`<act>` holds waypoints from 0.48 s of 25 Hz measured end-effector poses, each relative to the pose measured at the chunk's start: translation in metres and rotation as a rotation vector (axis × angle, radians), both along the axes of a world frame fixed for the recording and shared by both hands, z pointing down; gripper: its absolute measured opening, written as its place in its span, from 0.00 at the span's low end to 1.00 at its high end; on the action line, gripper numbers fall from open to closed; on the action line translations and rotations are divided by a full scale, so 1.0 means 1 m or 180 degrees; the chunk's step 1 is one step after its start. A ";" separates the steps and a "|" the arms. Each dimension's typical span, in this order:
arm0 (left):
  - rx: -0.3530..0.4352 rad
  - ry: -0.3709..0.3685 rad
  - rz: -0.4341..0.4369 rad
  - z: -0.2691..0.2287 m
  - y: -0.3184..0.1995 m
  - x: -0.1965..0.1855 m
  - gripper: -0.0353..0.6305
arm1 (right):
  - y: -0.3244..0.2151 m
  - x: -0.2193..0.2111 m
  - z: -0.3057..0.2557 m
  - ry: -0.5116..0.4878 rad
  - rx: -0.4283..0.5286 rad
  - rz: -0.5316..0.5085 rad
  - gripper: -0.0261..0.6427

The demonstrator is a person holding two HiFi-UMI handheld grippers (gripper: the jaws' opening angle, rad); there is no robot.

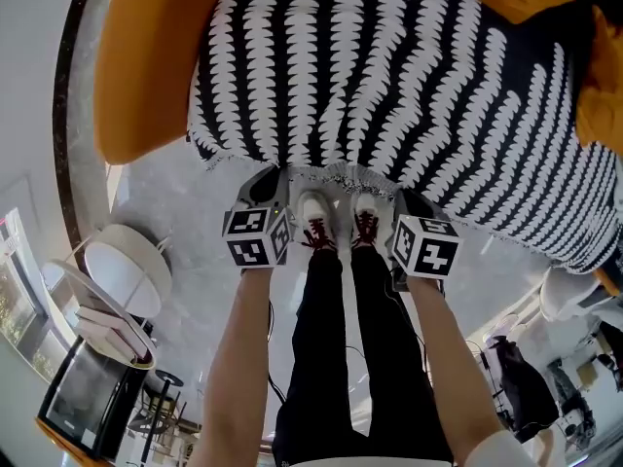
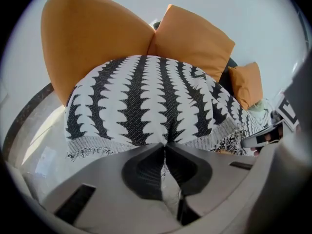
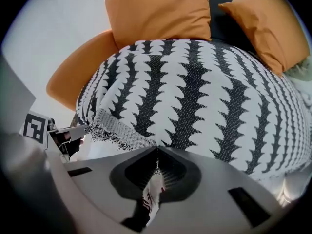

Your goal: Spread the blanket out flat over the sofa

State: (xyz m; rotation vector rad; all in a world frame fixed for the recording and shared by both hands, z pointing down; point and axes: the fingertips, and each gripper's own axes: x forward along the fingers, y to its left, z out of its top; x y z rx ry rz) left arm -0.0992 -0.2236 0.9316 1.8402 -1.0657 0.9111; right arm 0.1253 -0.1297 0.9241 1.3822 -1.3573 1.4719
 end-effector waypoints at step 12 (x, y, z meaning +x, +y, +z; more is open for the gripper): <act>0.0147 -0.0171 0.0070 0.006 -0.006 -0.005 0.09 | 0.006 0.001 0.001 -0.0097 0.0078 -0.0104 0.06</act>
